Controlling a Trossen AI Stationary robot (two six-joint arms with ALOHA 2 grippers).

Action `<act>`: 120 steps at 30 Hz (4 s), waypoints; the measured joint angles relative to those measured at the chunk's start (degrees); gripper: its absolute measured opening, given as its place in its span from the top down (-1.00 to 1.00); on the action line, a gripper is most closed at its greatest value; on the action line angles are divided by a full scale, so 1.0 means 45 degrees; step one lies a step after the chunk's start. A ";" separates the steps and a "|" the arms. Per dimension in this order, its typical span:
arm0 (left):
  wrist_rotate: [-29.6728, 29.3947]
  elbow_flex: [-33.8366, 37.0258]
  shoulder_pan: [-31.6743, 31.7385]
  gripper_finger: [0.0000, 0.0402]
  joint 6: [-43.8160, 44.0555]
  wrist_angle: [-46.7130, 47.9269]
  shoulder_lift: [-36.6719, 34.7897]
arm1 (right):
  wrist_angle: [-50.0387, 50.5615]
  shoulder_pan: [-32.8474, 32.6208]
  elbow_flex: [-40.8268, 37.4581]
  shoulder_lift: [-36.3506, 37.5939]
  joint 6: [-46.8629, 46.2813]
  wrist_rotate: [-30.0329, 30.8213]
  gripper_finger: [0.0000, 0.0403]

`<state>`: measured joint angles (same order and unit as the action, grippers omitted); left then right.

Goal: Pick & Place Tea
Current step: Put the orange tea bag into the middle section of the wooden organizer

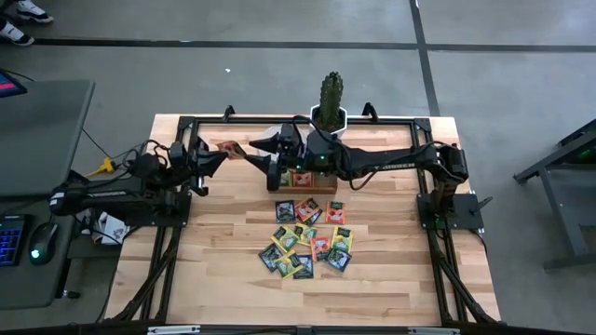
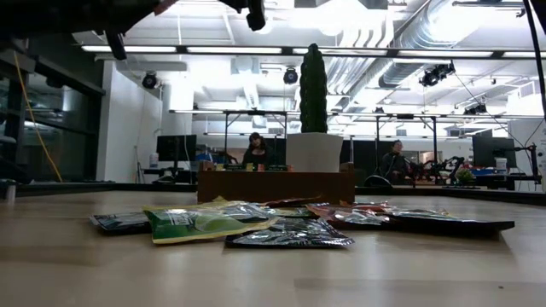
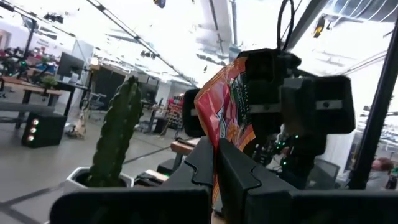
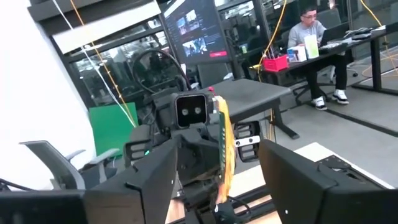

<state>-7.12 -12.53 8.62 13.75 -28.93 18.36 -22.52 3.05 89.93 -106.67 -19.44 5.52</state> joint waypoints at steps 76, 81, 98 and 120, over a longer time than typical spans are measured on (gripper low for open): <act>0.0482 -0.0019 0.0000 -0.35 0.0725 -0.2448 0.2033 | 1.4041 0.3353 -0.0482 0.1059 0.2838 -0.4750 1.00; 0.0491 -0.0019 0.0000 -0.35 0.0729 -0.2467 0.2033 | 1.3492 0.3765 -0.1622 0.1041 0.3192 -0.5081 1.00; 0.0491 -0.0019 0.0000 -0.35 0.1011 -0.2204 0.2028 | 0.9095 0.3899 -0.4443 0.0987 0.3134 -0.5595 1.00; 0.1225 -0.0019 0.0000 -0.35 0.1220 -0.1872 0.2027 | 0.8471 0.3905 -0.4692 0.0962 0.2032 -0.5037 0.44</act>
<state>-1.60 -12.62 8.62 19.24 -37.35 27.48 15.59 20.62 68.82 -102.35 -10.30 -17.15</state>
